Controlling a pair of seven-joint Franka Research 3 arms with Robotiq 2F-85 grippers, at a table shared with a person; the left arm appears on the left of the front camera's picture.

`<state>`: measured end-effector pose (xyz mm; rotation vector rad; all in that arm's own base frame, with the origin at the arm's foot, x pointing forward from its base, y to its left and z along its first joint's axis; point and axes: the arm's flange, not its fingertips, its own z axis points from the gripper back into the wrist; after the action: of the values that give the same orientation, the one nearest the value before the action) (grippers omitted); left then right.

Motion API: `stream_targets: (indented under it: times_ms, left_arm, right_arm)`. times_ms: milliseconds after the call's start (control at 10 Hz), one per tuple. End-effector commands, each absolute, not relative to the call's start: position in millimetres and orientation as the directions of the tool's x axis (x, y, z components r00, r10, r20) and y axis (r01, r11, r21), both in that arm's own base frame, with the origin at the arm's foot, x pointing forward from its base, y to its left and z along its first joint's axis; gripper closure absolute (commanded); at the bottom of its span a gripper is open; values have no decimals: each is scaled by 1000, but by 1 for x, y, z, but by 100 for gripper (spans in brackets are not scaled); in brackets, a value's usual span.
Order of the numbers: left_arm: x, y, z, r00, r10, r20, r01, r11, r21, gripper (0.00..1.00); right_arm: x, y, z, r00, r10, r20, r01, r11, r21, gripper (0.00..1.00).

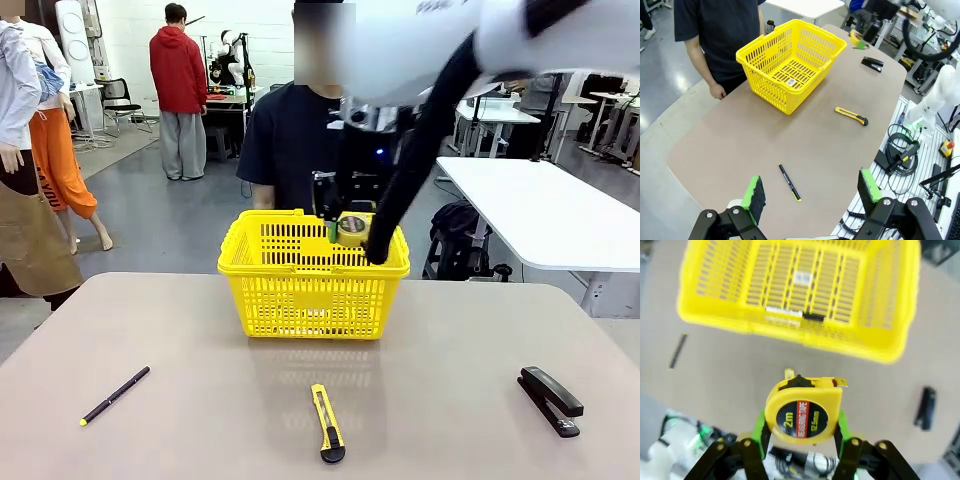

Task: Place the items the person wants into the basket.
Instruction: Pick up the item the person points to and place it in the Market Basket.

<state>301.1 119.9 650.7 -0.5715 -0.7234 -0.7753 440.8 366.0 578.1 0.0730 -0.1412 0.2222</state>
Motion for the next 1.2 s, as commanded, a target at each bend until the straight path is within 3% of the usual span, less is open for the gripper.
stream_targets:
  times_ms: [0, 400, 1100]
  left_arm:
    - [301, 120, 651, 497, -417, 761, 790, 580, -198, 4]
    - [301, 120, 651, 497, -417, 761, 790, 580, -198, 4]
    - [301, 120, 651, 497, -417, 761, 790, 580, -198, 4]
  right_arm:
    - [487, 395, 576, 963, 222, 155, -234, 970, 62, 37]
    - [536, 417, 558, 964, 210, 163, -223, 973, 65, 37]
    - [528, 408, 545, 961, 231, 154, -246, 965, 86, 37]
